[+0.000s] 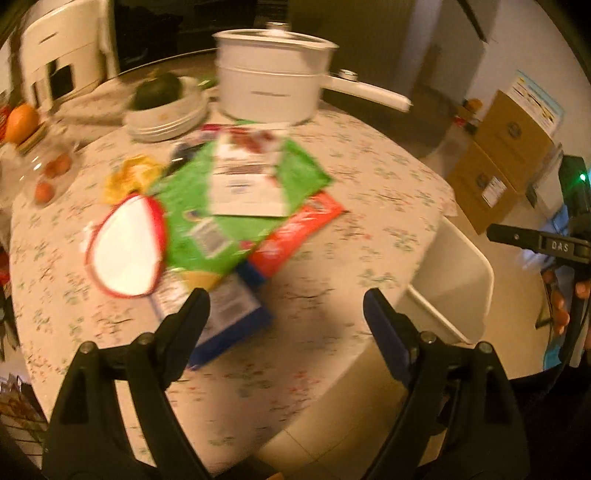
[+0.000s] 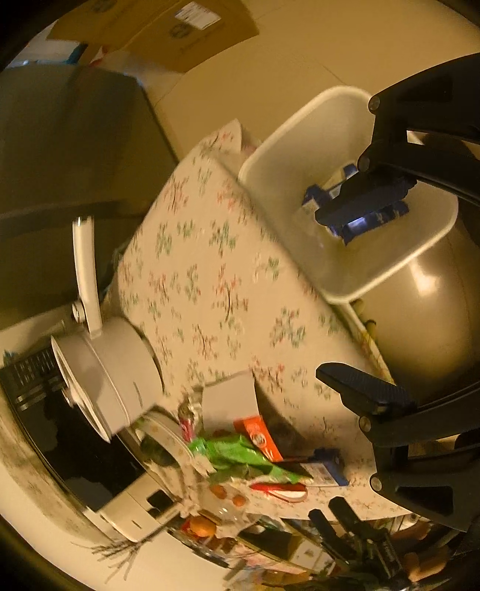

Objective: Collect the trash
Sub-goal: 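Return the left tool to the table and grasp the red-rimmed white lid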

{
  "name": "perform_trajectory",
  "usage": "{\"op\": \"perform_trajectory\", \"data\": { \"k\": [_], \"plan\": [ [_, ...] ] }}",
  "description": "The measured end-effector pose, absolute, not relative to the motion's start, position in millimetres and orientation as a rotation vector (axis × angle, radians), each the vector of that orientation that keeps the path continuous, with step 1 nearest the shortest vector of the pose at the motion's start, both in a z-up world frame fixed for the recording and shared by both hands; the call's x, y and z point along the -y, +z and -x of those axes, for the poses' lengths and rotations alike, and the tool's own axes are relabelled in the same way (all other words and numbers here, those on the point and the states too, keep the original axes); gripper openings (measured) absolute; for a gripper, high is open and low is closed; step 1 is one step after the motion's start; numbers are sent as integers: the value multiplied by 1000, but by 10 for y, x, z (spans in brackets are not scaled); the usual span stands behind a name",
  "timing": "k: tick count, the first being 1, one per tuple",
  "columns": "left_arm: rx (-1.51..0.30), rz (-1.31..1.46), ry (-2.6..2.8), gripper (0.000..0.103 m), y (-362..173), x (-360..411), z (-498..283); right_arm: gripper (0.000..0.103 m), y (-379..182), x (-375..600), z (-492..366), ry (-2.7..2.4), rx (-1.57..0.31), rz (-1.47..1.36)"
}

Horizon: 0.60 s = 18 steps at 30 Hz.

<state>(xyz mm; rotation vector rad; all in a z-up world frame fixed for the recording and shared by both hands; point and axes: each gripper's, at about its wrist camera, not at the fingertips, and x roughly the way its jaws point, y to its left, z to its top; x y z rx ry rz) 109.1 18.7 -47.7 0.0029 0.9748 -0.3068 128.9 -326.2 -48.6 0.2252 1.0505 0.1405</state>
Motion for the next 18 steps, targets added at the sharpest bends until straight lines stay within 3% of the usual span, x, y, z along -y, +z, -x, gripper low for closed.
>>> {"op": "perform_trajectory", "data": {
  "k": [11, 18],
  "plan": [
    [-989, 17, -176, 83, -688, -836, -1318, 78, -461, 2671, -1514, 212, -1052, -186],
    [-1017, -78, -156, 40, -957, -821, -1568, 78, -469, 2370, -1604, 231, -1050, -134]
  ]
}}
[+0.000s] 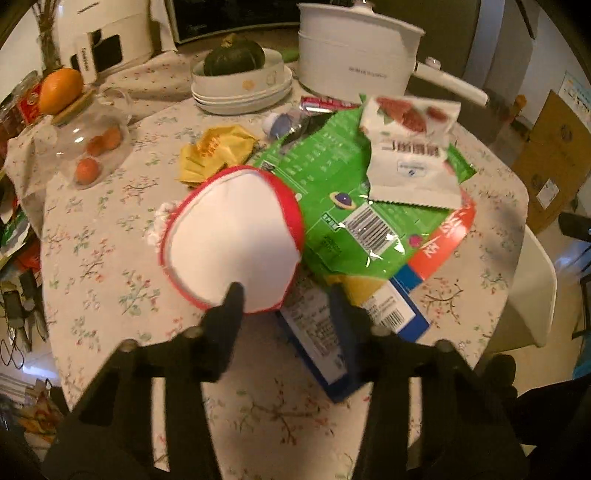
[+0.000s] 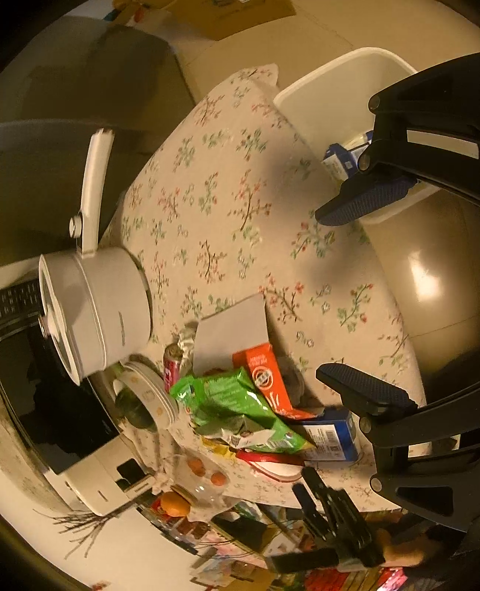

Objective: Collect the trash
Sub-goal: 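Return the left tool to the table and grasp the red-rimmed white lid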

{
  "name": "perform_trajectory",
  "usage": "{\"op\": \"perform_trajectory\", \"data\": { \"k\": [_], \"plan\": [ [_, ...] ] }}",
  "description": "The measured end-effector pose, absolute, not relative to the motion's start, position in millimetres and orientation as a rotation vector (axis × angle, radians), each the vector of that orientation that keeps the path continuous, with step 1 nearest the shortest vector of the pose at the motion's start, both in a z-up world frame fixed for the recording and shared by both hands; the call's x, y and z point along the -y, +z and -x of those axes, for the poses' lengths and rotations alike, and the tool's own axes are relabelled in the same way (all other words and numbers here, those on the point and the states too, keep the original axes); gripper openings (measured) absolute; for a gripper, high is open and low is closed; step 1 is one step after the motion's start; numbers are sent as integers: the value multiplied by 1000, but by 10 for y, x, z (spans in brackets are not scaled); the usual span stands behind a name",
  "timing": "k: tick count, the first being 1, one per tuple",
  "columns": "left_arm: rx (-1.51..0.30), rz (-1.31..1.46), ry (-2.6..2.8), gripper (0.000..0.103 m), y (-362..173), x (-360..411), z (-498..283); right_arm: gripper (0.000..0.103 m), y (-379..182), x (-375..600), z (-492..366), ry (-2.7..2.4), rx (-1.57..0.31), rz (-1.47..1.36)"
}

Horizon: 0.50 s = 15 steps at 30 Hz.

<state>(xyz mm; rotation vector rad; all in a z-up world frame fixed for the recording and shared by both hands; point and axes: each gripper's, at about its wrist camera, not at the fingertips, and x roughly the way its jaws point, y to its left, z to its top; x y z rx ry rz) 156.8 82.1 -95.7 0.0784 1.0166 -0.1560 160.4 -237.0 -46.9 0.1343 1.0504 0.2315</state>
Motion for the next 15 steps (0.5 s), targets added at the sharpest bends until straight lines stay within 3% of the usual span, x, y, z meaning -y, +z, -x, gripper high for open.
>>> {"op": "perform_trajectory", "data": {
  "k": [7, 9, 15],
  "plan": [
    [-1034, -88, -183, 22, -1082, -748, -1721, 78, -516, 2203, -1645, 246, -1060, -120],
    [-1030, -101, -165, 12, -1090, -733, -1734, 78, -521, 2176, -1654, 247, -1061, -119],
    [-986, -87, -150, 3, -967, -738, -1666, 78, -508, 2128, -1678, 250, -1050, -137]
  ]
}}
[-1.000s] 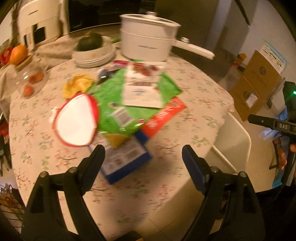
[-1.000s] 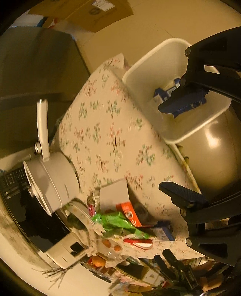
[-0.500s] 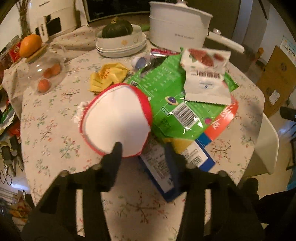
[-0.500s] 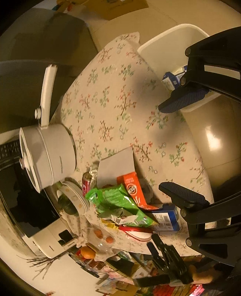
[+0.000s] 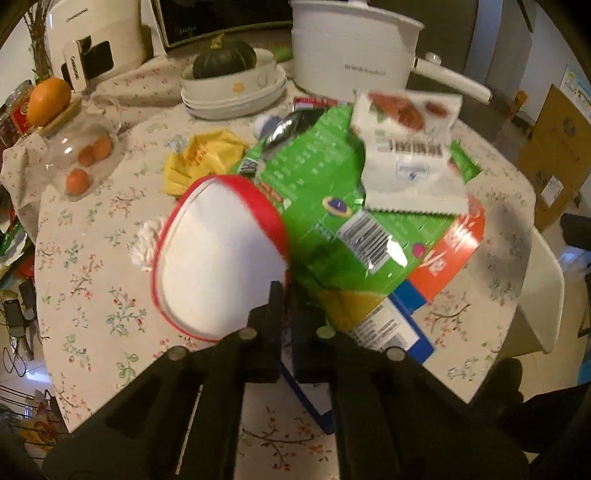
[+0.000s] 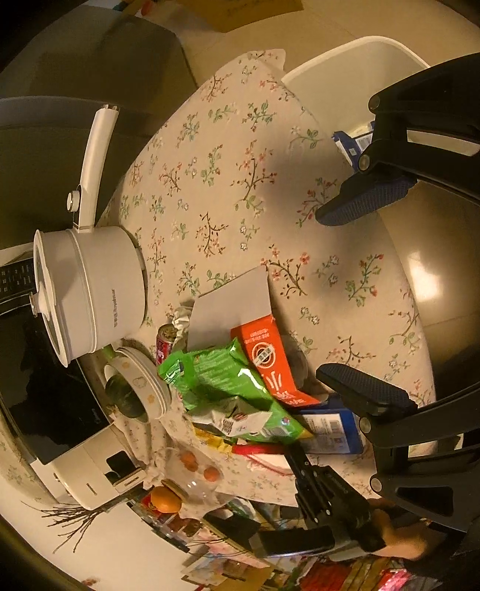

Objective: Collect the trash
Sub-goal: 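Return the left tool to the table and grasp the red-rimmed white lid, then grasp the white snack packet with the right tool while the left tool holds the lid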

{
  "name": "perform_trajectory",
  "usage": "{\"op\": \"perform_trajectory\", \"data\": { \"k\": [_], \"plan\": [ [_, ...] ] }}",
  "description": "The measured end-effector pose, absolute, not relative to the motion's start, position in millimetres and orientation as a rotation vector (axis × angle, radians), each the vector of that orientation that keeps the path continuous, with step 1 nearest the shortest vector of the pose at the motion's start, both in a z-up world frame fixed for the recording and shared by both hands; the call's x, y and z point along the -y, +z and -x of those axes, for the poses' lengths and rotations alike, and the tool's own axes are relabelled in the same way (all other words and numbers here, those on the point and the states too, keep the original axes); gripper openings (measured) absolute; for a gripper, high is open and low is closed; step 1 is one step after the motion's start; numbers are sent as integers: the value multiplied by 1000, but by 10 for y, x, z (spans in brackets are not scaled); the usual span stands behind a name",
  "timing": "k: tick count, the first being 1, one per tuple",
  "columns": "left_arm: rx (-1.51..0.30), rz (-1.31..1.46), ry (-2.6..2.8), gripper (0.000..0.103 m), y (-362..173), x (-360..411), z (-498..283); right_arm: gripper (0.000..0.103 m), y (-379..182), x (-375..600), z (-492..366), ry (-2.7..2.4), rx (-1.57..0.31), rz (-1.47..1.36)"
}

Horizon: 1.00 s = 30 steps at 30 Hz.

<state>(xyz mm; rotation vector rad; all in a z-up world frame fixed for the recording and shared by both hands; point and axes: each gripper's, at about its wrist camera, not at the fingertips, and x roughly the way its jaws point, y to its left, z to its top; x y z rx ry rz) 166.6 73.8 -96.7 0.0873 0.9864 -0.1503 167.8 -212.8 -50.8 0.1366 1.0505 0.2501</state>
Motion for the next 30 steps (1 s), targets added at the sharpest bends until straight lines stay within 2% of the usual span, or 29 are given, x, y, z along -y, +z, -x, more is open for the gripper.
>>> {"op": "perform_trajectory", "data": {
  "k": [13, 21, 27, 30],
  "plan": [
    [-875, 144, -216, 3, -418, -1114, -1335, 78, -319, 1654, -1849, 405, -960, -149],
    [-855, 235, -213, 3, -335, -1359, -1194, 78, -364, 1245, -2115, 478, -924, -127],
    [-872, 261, -190, 3, -394, -1457, -1187, 71, -485, 1105, -2337, 488, -913, -156],
    [-884, 268, -187, 3, -432, -1471, -1195, 64, -571, 1091, -2426, 475, -921, -179]
  ]
}}
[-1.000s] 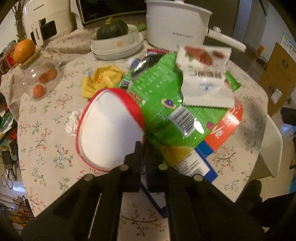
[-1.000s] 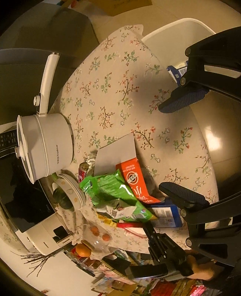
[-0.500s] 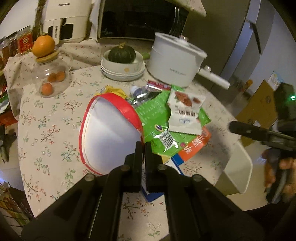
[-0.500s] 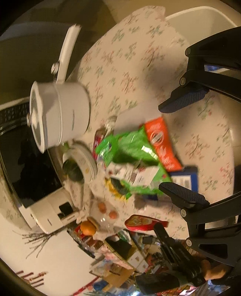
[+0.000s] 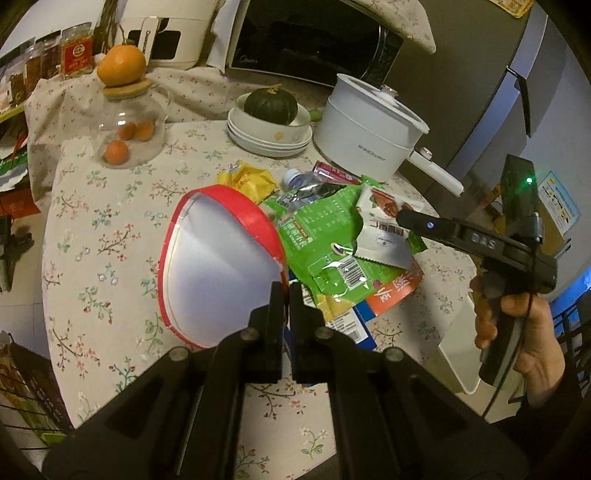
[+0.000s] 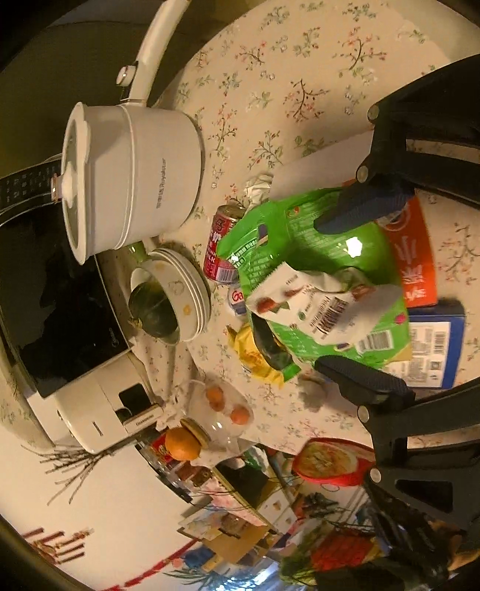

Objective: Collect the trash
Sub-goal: 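Grasp the white snack packet with the right tool while the left tool holds the lid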

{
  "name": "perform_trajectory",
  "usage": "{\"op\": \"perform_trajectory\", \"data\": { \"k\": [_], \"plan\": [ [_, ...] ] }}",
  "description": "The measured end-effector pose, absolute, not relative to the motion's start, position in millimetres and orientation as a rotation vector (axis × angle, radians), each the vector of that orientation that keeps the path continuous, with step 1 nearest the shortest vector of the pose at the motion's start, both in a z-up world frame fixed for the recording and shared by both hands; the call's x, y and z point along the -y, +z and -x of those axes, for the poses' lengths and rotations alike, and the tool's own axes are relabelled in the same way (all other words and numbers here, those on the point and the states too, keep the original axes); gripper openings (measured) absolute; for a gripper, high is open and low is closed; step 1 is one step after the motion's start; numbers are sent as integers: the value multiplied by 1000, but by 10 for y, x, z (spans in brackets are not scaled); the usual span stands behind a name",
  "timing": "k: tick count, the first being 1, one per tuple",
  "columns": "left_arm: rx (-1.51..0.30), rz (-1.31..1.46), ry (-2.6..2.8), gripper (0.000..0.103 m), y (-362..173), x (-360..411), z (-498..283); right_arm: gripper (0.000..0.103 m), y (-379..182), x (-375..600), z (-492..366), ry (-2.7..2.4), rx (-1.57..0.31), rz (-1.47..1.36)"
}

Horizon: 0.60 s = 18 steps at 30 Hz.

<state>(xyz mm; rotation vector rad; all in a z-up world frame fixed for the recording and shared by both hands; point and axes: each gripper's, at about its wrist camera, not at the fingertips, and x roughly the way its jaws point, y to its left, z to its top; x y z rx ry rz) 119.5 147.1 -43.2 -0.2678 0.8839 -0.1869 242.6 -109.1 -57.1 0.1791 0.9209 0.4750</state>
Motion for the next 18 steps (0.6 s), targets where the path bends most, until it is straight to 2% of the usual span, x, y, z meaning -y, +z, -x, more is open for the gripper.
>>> {"op": "perform_trajectory", "data": {
  "k": [5, 6, 7, 9, 18],
  "plan": [
    [-903, 263, -191, 3, -481, -1452, -1201, 45, -654, 1086, -2524, 491, -916, -218],
    [-905, 263, -190, 3, -486, -1443, -1197, 36, -665, 1084, -2542, 503, -916, -232],
    [-906, 262, -190, 3, -489, -1437, -1196, 22, -675, 1084, -2557, 512, -920, -244],
    [-905, 258, -192, 3, -480, -1418, -1188, 13, -673, 1085, -2555, 516, -920, -256],
    [-872, 239, -227, 3, -354, -1282, -1149, 10, -368, 1172, -2348, 528, -858, -219]
  ]
}}
